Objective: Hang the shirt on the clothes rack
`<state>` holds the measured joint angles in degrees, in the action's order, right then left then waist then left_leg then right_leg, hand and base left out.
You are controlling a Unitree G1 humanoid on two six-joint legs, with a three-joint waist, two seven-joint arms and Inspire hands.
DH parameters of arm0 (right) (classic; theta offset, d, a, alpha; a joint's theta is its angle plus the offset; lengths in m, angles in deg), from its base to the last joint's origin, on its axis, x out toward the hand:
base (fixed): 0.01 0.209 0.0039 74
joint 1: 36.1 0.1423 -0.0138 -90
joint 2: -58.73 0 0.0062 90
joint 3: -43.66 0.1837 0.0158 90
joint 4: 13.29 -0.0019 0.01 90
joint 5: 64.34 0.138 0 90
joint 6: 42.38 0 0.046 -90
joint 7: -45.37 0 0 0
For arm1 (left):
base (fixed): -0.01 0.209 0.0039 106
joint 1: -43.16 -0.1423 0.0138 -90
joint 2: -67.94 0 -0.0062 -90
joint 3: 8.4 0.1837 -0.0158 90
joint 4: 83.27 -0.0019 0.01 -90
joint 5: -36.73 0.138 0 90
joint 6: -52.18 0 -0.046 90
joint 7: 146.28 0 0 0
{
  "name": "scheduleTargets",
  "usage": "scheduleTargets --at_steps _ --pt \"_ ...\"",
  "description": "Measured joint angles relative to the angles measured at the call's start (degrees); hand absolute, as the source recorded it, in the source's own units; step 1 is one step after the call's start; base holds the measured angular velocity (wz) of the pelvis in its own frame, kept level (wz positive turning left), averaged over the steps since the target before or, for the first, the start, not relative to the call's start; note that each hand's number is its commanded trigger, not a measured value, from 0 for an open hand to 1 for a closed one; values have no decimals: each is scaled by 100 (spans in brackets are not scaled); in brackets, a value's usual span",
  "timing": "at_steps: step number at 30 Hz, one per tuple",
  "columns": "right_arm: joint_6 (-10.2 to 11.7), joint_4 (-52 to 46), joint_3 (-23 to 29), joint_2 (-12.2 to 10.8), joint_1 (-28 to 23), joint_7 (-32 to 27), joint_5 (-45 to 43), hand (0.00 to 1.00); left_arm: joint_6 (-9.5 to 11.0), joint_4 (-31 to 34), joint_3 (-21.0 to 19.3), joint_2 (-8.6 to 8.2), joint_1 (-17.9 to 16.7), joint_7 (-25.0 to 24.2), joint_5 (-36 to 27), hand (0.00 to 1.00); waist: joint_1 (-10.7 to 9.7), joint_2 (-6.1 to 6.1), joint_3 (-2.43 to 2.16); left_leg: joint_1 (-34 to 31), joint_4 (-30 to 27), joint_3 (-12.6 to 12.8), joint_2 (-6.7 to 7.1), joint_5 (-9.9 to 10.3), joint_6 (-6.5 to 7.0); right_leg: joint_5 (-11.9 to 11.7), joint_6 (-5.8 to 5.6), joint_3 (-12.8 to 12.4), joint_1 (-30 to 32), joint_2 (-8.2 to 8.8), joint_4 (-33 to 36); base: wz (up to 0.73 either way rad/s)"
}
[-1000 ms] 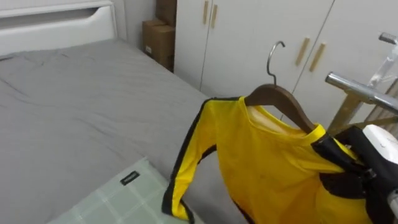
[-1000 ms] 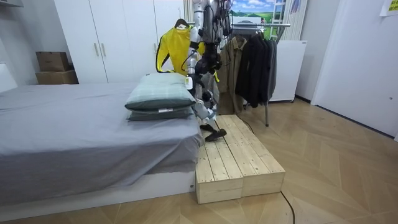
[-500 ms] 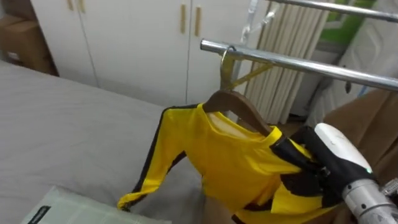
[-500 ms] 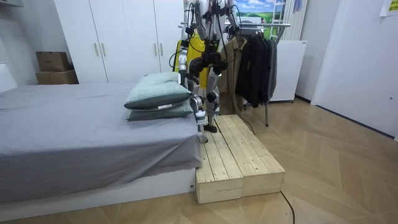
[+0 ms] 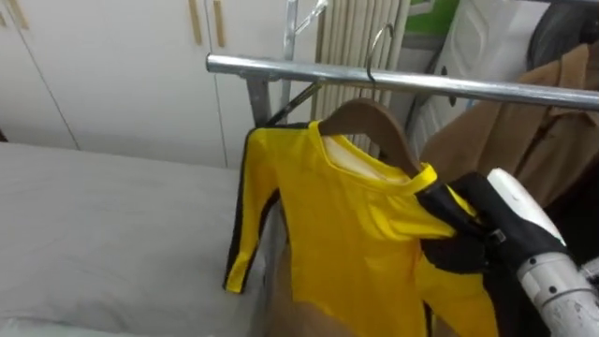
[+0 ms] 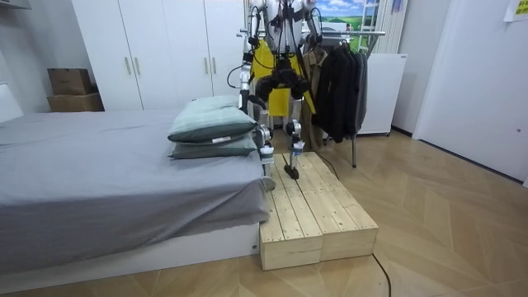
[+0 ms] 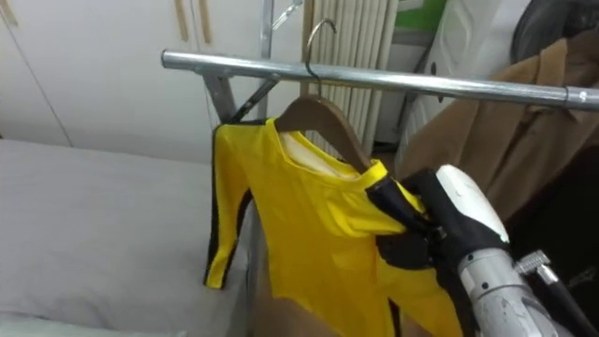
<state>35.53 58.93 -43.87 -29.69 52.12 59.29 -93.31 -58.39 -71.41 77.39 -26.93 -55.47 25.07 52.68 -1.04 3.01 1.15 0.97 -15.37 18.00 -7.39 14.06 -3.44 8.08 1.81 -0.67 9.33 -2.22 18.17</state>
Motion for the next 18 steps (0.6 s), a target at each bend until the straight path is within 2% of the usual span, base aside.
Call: scheduleTargets --at_steps 3,8,12,18 --pt "0 6 68 2 1 17 3 100 -1 2 -20 0 5 -34 50 0 -54 16 -9 82 181 1 13 -63 -38 -27 1 -19 -29 -71 -136 -1" --pt "0 16 95 -5 5 79 57 100 -1 26 -14 9 24 -34 64 0 -53 134 -19 80 185 0 13 -68 -43 -78 -8 -61 -49 -94 -253 0" --pt "0 16 137 -29 5 168 48 100 0 51 -23 8 42 -34 181 0 -53 152 -23 66 183 2 16 -67 -43 -151 -49 -68 -67 -92 -353 0" --pt "-4 15 208 -69 6 443 47 100 12 50 -23 8 44 -34 218 0 -47 169 -30 77 182 -20 13 -66 -42 -183 -41 -14 -128 -88 -340 2"
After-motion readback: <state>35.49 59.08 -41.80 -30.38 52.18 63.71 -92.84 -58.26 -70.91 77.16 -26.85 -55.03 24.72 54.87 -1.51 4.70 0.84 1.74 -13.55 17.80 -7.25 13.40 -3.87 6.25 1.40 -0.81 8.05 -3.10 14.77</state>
